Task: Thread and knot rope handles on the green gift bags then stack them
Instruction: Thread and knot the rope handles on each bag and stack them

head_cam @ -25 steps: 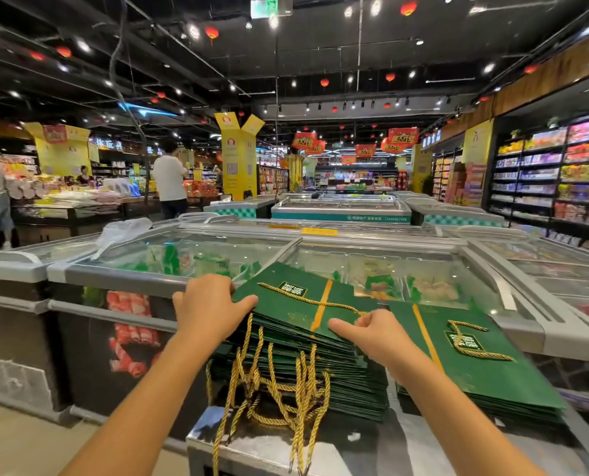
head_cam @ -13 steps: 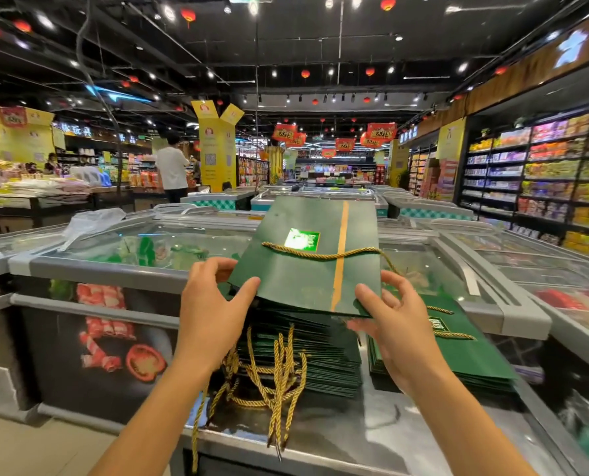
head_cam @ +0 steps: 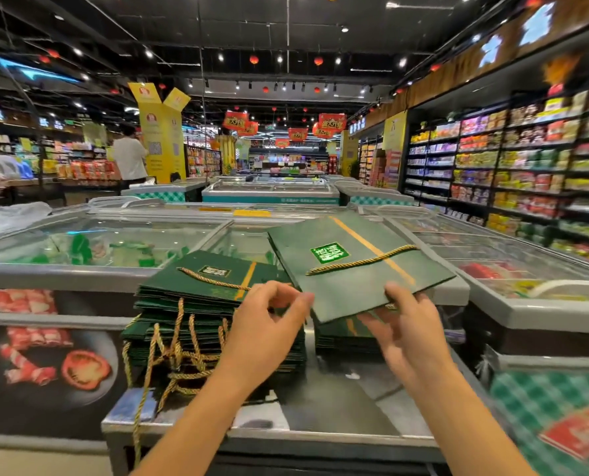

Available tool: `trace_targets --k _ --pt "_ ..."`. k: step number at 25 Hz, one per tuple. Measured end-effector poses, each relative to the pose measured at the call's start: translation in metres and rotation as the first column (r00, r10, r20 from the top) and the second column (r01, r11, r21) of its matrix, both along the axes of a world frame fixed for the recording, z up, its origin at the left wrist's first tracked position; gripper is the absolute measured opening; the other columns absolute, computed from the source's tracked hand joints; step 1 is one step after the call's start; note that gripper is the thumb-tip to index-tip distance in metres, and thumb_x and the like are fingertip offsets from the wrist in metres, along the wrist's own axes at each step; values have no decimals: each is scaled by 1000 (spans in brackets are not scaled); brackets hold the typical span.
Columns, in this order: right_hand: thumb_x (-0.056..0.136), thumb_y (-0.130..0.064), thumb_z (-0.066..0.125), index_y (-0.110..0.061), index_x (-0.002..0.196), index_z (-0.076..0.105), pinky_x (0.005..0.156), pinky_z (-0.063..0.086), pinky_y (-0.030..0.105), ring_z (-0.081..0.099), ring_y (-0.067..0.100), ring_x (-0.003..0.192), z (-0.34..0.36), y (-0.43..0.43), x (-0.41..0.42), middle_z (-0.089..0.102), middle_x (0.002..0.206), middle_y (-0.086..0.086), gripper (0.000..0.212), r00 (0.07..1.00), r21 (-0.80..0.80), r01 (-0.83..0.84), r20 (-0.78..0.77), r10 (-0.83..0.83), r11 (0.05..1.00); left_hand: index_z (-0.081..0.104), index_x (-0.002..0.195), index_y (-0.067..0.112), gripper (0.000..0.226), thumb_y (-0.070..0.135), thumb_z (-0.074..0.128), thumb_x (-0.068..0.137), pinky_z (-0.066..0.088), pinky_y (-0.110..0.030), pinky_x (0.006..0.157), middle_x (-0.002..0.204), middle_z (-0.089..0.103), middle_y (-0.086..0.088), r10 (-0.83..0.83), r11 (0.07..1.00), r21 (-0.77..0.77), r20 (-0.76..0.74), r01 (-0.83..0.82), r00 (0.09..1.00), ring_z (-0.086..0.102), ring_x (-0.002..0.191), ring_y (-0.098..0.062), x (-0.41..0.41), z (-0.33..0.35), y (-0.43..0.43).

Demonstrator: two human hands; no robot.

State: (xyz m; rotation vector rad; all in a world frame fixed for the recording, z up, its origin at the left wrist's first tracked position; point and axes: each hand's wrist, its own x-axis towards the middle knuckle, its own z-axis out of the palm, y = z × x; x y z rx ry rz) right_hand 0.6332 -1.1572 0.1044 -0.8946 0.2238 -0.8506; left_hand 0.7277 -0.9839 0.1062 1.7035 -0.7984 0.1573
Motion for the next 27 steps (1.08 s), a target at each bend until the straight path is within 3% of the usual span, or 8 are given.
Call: trace_targets --k 3,6,10,12,15,18,22,27 --pt "103 -11 50 -4 128 61 78 64 44 70 29 108 6 -33 -20 72 119 15 28 1000 31 -5 -7 5 1000 63 110 28 27 49 62 93 46 -22 83 115 61 6 40 999 -21 -13 -40 999 58 107 -8 25 26 7" --pt "105 -17 47 -4 134 60 92 57 50 67 32 118 9 -53 -39 70 127 17 35 998 56 -53 -28 54 997 55 119 19 39 49 61 94 46 -33 91 123 59 -3 80 990 -98 -215 -103 973 58 113 -21 64 58 19" --pt "104 -20 47 -10 113 67 71 65 40 77 26 92 12 -65 -52 77 108 13 24 990 77 -116 -66 121 990 54 117 12 38 44 62 96 62 -37 73 117 61 -12 -114 983 -184 -541 15 833 68 96 -28 80 76 22" --pt "103 -23 49 -13 111 68 61 63 36 77 25 83 12 -65 -55 77 100 11 23 983 73 -139 -107 147 988 57 113 8 34 39 58 99 61 -32 61 108 67 -11 -137 991 -90 -609 103 781 70 87 -25 71 68 17" --pt "103 -32 49 -17 90 80 57 62 34 77 24 75 8 -64 -57 78 92 8 37 975 51 -140 -166 146 989 67 114 6 24 23 57 101 60 -33 67 114 72 -15 -170 983 -55 -646 176 745 71 85 -22 67 49 13" --pt "104 -47 46 -14 99 80 75 63 38 77 23 86 4 -65 -62 78 101 8 47 983 137 -165 -62 175 977 63 126 2 29 8 57 98 62 -28 72 117 71 -19 -222 975 -167 -660 148 717 69 90 -22 62 36 15" --pt "99 -67 42 -14 135 66 102 51 44 67 29 114 -9 -64 -58 70 129 12 69 992 196 -113 82 99 974 59 102 3 12 -3 49 100 48 -16 38 72 72 -8 -305 938 -331 -643 105 703 62 47 -6 26 16 9" --pt "89 -82 39 -19 142 59 110 46 53 61 32 128 -20 -56 -58 64 138 12 85 986 154 -110 142 88 982 59 94 4 19 -8 45 99 57 -26 50 77 77 -5 -386 875 -481 -623 56 680 73 64 -13 -8 -9 -8"
